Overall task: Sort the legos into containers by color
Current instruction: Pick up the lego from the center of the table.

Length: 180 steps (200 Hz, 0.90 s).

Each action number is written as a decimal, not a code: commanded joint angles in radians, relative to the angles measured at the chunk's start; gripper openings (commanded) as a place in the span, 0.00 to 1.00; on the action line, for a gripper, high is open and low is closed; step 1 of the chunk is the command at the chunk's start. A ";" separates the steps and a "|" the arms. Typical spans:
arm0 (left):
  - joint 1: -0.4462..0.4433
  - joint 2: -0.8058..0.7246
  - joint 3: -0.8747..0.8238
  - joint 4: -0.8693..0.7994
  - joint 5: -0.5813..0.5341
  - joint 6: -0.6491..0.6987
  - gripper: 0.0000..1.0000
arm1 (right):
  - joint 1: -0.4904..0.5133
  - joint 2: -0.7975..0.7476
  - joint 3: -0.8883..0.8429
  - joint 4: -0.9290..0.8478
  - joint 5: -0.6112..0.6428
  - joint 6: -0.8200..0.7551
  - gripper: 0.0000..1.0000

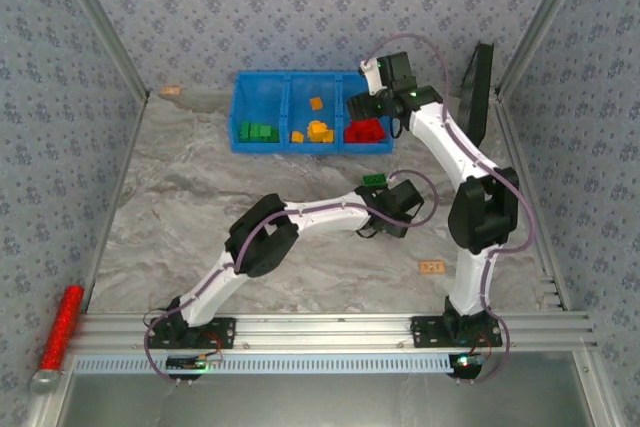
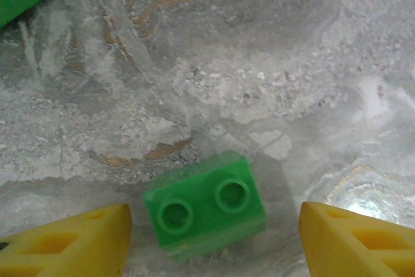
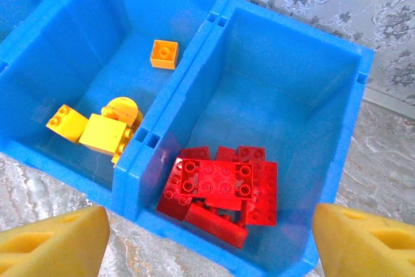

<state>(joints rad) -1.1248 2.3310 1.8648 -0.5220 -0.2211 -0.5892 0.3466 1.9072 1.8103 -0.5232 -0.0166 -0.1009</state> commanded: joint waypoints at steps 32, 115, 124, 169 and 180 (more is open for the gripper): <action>0.027 0.039 0.020 0.021 0.025 -0.011 0.51 | -0.003 -0.169 -0.117 0.004 -0.013 0.055 0.86; 0.095 -0.125 -0.138 0.064 0.046 0.030 0.23 | -0.027 -0.514 -0.422 0.147 -0.026 0.043 0.91; 0.109 -0.173 -0.167 0.064 0.042 0.047 0.22 | -0.037 -0.554 -0.461 0.162 -0.045 0.040 0.92; 0.209 -0.435 -0.259 0.029 0.024 0.167 0.21 | -0.040 -0.790 -0.767 0.338 -0.070 0.027 0.91; 0.250 -0.500 -0.291 0.039 0.033 0.180 0.21 | -0.034 -0.836 -0.818 0.332 -0.095 0.015 0.91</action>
<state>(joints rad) -0.9340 2.0132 1.6047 -0.4831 -0.1734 -0.4866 0.3042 1.1664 1.1069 -0.2703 -0.0628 -0.0605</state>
